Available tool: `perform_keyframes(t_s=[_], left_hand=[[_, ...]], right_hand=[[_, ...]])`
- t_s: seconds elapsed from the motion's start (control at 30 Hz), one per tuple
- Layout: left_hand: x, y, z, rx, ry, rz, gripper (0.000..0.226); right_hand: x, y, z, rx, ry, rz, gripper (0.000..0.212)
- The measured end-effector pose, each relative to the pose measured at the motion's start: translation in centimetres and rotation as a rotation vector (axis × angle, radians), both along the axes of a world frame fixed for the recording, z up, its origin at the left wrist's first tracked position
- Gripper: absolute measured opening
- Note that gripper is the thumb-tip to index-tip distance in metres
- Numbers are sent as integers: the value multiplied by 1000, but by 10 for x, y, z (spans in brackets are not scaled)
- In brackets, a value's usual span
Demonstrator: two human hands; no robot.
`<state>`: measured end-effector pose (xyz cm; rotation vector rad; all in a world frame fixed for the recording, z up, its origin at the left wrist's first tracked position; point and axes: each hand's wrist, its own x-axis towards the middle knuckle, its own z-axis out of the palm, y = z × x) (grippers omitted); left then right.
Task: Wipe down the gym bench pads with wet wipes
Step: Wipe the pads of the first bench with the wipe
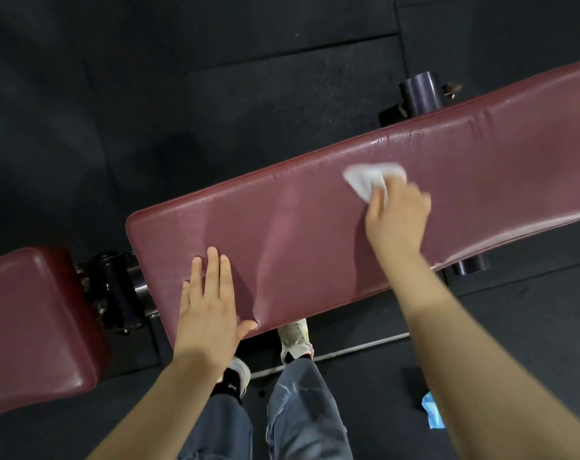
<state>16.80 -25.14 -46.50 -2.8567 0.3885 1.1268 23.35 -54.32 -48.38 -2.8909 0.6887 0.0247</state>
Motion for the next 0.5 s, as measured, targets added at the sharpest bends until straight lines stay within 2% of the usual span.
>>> perform_keyframes(t_s=[0.1,0.17,0.23,0.3,0.43,0.5], left_hand=[[0,0,-2,-6,-10,29,126],[1,-3,-2,0,-15,33,128],[2,-5,0,23,-10,24,128],[3,-7,2,20,9,29,127],[3,-5,4,24,-1,8,124],[3,-5,5,24,-14,-3,126]], right_hand=[[98,-3,-10,-49,28,44,22],[106,-4,-12,-66,53,70,21],[65,-12,-10,-78,29,39,21],[-8,-20,-3,-65,52,-22,24],[-157,-10,6,24,252,-170,11],[-210,6,8,138,385,-251,4]])
